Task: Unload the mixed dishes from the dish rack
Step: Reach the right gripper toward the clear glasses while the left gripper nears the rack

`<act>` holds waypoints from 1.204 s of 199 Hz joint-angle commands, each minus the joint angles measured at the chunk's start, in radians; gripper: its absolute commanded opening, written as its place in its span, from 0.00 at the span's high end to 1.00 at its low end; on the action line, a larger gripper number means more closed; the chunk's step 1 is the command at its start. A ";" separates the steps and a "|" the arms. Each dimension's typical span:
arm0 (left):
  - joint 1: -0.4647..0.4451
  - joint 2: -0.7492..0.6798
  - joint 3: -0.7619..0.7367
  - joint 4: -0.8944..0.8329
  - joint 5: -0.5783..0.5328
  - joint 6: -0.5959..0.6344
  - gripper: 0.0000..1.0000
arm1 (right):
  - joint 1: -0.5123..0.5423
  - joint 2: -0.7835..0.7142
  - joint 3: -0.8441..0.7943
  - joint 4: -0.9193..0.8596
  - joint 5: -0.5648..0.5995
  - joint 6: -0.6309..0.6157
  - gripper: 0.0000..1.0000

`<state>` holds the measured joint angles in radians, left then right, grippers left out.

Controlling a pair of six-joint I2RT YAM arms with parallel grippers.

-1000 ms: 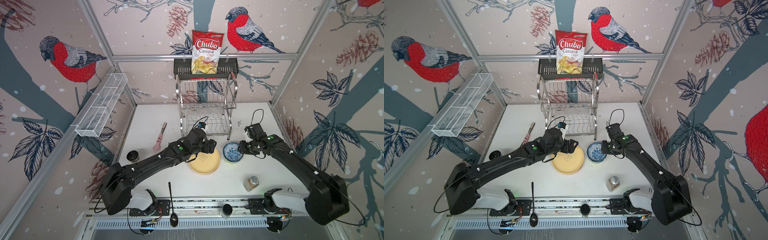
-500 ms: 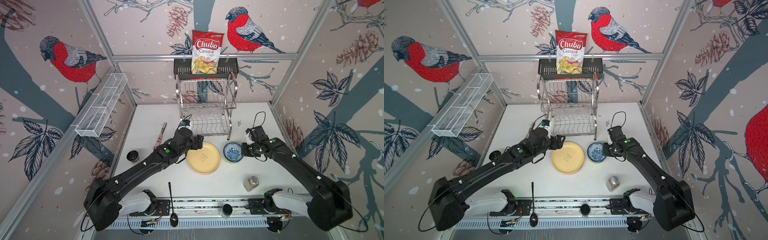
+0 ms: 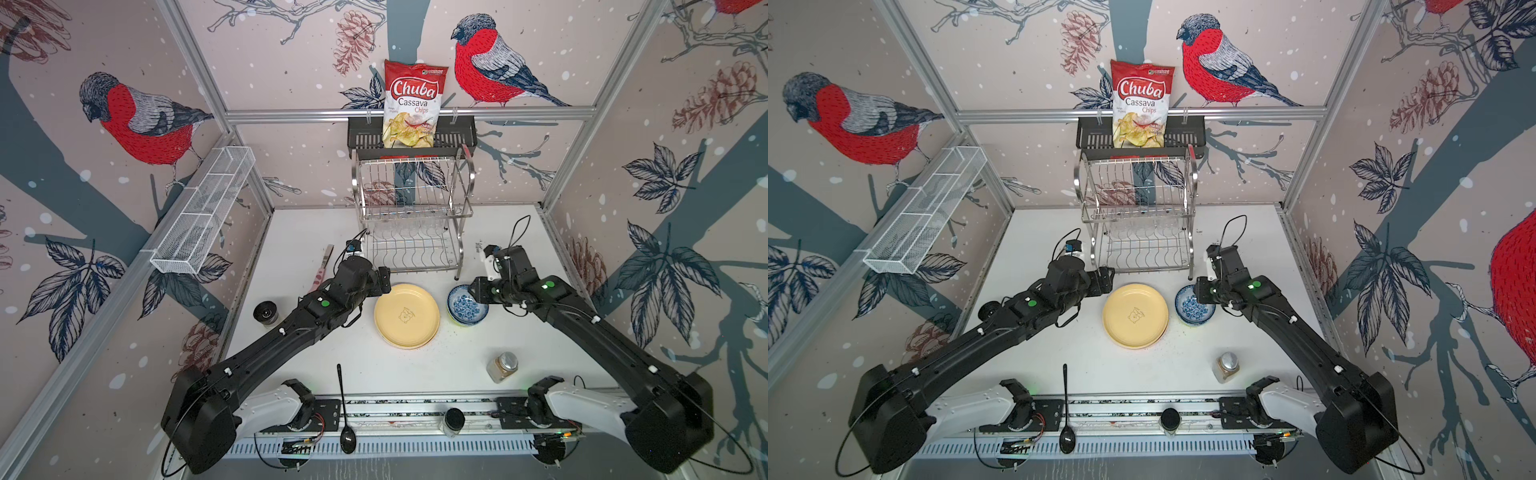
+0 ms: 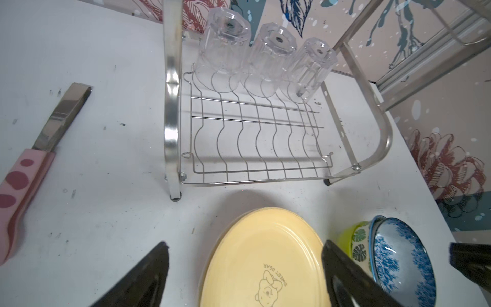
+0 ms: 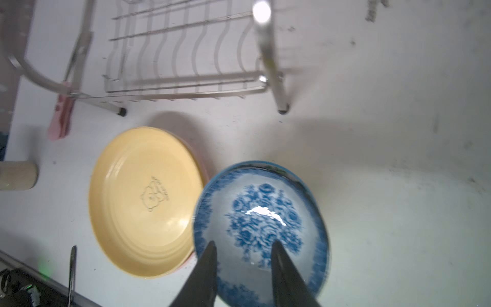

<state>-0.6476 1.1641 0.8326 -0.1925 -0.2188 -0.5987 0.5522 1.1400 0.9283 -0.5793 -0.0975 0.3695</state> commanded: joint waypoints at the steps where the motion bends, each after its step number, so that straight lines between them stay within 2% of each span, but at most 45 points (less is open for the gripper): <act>1: 0.030 0.022 -0.004 0.028 -0.039 -0.013 0.09 | 0.103 0.008 0.018 0.154 0.128 0.011 0.50; 21: 0.080 0.048 -0.012 0.062 -0.029 -0.013 0.07 | 0.193 0.046 0.019 0.255 0.229 0.008 0.40; 47: 0.163 0.103 -0.017 0.163 -0.004 0.011 0.05 | 0.253 0.099 -0.021 0.444 0.310 -0.012 0.31; 50: 0.173 0.112 -0.018 0.174 0.004 0.014 0.05 | 0.257 0.106 -0.025 0.467 0.318 -0.015 0.24; 54: 0.184 0.121 -0.018 0.189 0.015 0.014 0.05 | 0.264 0.108 -0.032 0.497 0.328 -0.021 0.03; 56: 0.187 0.126 -0.018 0.197 0.019 0.017 0.05 | 0.267 0.108 -0.035 0.509 0.333 -0.023 0.00; 85: 0.213 0.180 -0.018 0.270 0.058 0.036 0.06 | 0.285 0.203 -0.073 0.714 0.403 -0.072 0.01; 122: 0.217 0.254 -0.003 0.302 0.094 0.061 0.06 | 0.285 0.320 -0.065 0.880 0.537 -0.089 0.01; 172: 0.221 0.334 0.025 0.321 0.102 0.063 0.07 | 0.243 0.500 0.003 1.071 0.493 -0.129 0.00; 188: 0.221 0.361 0.046 0.320 0.113 0.070 0.14 | 0.220 0.557 0.006 1.164 0.444 -0.157 0.06; 213: 0.221 0.402 0.093 0.280 0.124 0.080 0.28 | 0.191 0.645 0.047 1.245 0.413 -0.164 0.08; 225: 0.221 0.418 0.110 0.265 0.131 0.093 0.38 | 0.185 0.680 0.070 1.268 0.408 -0.174 0.08; 240: 0.221 0.433 0.122 0.260 0.136 0.102 0.56 | 0.182 0.720 0.107 1.274 0.407 -0.186 0.08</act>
<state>-0.4278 1.5780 0.9333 0.0689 -0.1043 -0.5308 0.7364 1.8153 0.9901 0.5930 0.3386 0.2184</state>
